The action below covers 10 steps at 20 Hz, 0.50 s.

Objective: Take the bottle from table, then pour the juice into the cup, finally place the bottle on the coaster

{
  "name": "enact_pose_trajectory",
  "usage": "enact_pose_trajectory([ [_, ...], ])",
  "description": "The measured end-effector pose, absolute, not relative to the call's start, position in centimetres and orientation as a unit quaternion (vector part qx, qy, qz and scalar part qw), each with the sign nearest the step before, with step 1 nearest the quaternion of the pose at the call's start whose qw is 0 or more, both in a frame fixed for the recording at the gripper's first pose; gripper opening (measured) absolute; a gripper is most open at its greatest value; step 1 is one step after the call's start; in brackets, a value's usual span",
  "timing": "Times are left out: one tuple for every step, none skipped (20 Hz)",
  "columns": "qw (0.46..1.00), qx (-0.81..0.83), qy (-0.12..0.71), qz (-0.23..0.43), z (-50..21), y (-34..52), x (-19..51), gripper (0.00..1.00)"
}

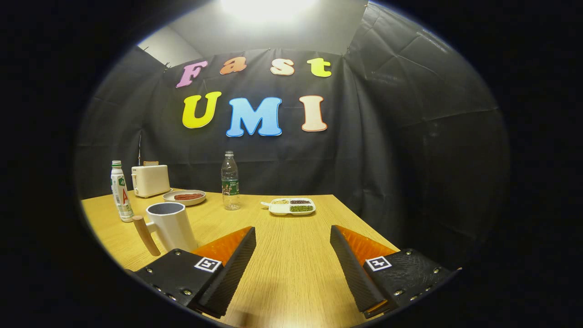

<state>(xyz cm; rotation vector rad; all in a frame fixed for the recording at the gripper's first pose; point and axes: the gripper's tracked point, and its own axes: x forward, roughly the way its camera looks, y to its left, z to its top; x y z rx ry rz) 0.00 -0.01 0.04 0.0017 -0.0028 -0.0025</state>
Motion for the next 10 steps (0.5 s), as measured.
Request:
enact_pose_trajectory([
  [1.000, 0.000, -0.002, -0.001, 0.1, 0.0, -0.1, 0.99],
  [1.000, 0.002, -0.003, -0.002, 0.1, -0.1, 0.0, 0.99],
  [1.000, 0.004, -0.004, -0.002, 0.2, 0.0, 0.0, 0.99],
  [1.000, 0.002, -0.002, -0.002, 0.0, 0.0, 0.1, 0.99],
  [1.000, 0.000, -0.001, -0.001, 0.0, 0.0, 0.0, 0.99],
  [1.000, 0.002, -0.003, -0.002, 0.2, -0.1, 0.2, 0.99],
  [1.000, 0.003, -0.004, -0.002, 0.3, 0.0, 0.4, 0.99],
  [1.000, 0.001, -0.004, -0.002, -0.1, 0.0, 0.7, 0.99],
  [1.000, -0.001, -0.002, -0.002, -0.1, -0.1, 1.4, 0.99],
  [1.000, 0.001, 0.001, -0.001, 0.0, -0.2, 2.7, 0.99],
])
